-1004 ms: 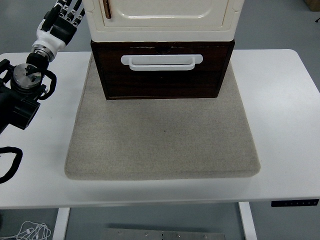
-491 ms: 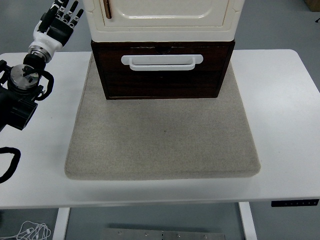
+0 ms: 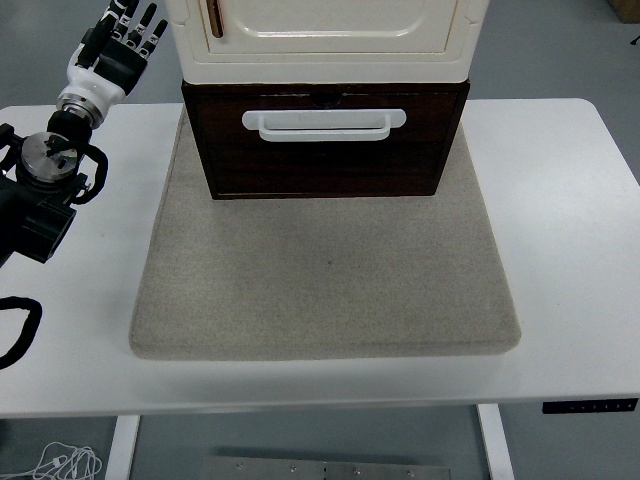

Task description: Open the drawer under the combination cabinet

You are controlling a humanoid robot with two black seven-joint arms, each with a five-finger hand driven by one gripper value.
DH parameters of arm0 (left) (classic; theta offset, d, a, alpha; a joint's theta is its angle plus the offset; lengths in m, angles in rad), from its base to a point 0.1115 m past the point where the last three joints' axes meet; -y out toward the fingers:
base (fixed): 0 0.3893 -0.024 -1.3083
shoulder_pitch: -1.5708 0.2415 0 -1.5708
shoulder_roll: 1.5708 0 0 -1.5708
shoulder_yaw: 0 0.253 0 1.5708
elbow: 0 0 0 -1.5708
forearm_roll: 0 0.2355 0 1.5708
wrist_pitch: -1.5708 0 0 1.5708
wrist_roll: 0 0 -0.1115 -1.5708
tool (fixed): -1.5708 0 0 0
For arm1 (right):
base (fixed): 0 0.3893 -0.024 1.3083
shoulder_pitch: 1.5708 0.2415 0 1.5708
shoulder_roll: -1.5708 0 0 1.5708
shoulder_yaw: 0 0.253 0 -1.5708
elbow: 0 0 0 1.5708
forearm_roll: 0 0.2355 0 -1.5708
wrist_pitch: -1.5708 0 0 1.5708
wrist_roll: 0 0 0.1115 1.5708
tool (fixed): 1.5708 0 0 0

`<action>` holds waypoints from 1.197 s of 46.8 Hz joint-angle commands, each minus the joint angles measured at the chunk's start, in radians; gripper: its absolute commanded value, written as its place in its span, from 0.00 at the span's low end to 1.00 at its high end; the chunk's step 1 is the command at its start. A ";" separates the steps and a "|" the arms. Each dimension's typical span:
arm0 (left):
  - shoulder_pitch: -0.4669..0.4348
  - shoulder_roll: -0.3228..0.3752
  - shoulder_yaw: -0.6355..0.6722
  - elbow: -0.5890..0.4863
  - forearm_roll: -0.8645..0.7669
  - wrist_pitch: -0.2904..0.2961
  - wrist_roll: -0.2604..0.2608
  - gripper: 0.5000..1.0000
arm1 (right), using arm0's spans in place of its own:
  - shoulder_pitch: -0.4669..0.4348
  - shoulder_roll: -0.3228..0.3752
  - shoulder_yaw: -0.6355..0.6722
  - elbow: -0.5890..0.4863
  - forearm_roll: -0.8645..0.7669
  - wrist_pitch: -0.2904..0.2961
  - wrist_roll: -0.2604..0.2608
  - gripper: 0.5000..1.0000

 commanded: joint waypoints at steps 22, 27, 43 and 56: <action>-0.094 0.123 0.014 -0.008 0.003 0.014 -0.002 1.00 | 0.000 0.000 0.000 0.000 0.000 0.000 0.000 0.85; -0.160 0.189 0.037 -0.008 0.037 0.014 -0.002 1.00 | 0.000 0.000 0.000 0.000 0.000 0.000 0.000 0.85; -0.424 0.305 0.041 -0.029 0.144 0.014 0.004 1.00 | 0.000 0.000 0.000 0.000 0.000 0.000 0.000 0.86; -0.625 0.329 0.102 -0.146 0.241 0.012 0.003 1.00 | 0.000 0.000 0.000 0.000 0.000 0.000 0.000 0.86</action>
